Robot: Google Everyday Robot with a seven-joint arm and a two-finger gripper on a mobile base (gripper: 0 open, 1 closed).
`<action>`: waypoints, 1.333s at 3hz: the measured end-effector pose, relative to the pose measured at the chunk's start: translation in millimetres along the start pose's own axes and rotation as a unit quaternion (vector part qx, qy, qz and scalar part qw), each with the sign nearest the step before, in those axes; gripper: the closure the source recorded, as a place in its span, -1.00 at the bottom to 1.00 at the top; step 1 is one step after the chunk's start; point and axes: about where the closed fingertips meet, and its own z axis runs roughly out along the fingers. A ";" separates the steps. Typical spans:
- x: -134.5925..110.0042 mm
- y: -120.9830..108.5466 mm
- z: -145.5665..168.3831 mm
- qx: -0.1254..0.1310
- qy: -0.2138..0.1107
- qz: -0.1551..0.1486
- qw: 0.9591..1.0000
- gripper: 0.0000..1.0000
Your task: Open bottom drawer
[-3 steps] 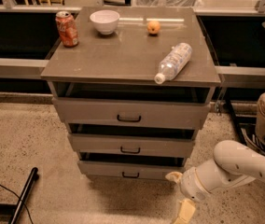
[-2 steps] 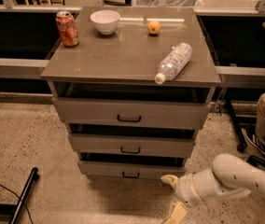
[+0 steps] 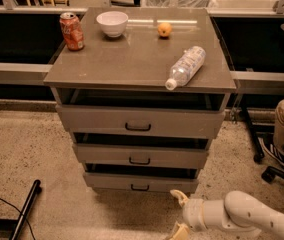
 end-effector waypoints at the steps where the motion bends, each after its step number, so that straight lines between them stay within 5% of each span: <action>1: 5.9 -2.9 7.9 -0.009 0.015 0.003 1.000 -1.00; 2: 47.2 -23.3 31.8 0.008 0.044 -0.028 0.999 -1.00; 3: 90.4 -39.9 63.2 0.007 0.066 -0.110 0.992 -1.00; 4: 90.3 -39.9 63.3 0.007 0.066 -0.110 0.992 -1.00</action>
Offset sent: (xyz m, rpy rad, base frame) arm 0.0482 -0.0220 -0.1562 -0.2463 -0.1557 -0.0208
